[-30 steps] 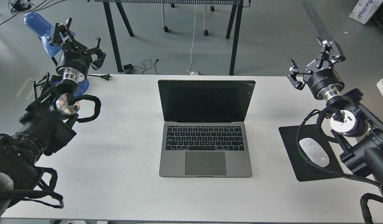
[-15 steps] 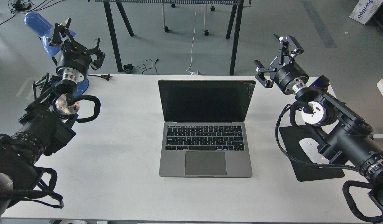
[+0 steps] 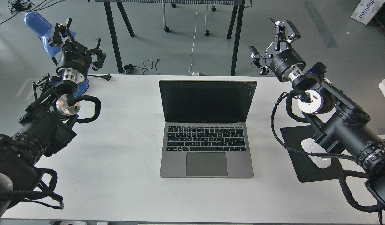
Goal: Close notebook with right arm
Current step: 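Raise the right gripper and move it toward the laptop's screen top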
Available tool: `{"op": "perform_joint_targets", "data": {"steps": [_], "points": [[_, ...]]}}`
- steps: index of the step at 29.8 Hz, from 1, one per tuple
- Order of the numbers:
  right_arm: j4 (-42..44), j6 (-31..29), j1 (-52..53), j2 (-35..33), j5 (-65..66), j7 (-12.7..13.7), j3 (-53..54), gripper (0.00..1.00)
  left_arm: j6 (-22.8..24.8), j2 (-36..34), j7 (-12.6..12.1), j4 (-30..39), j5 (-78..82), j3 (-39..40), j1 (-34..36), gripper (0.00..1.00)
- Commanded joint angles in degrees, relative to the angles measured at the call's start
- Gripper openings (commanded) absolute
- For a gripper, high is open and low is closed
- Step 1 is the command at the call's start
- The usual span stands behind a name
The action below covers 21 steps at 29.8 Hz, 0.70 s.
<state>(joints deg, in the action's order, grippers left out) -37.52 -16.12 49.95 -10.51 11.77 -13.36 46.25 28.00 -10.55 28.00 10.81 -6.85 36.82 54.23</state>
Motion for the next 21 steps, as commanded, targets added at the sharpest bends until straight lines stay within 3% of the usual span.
{"op": "perform_joint_targets", "data": {"steps": [1,21], "points": [[1.92,-0.14,1.29,1.45,0.01,0.00,-0.02,1.00,0.00,0.00,0.00,0.00,-0.01,0.00,0.00,1.00],[5.00,-0.23,0.68,3.57,-0.17,0.09,-2.13,1.00,0.00,0.00,0.00,0.00,-0.01,0.00,0.00,1.00]]}}
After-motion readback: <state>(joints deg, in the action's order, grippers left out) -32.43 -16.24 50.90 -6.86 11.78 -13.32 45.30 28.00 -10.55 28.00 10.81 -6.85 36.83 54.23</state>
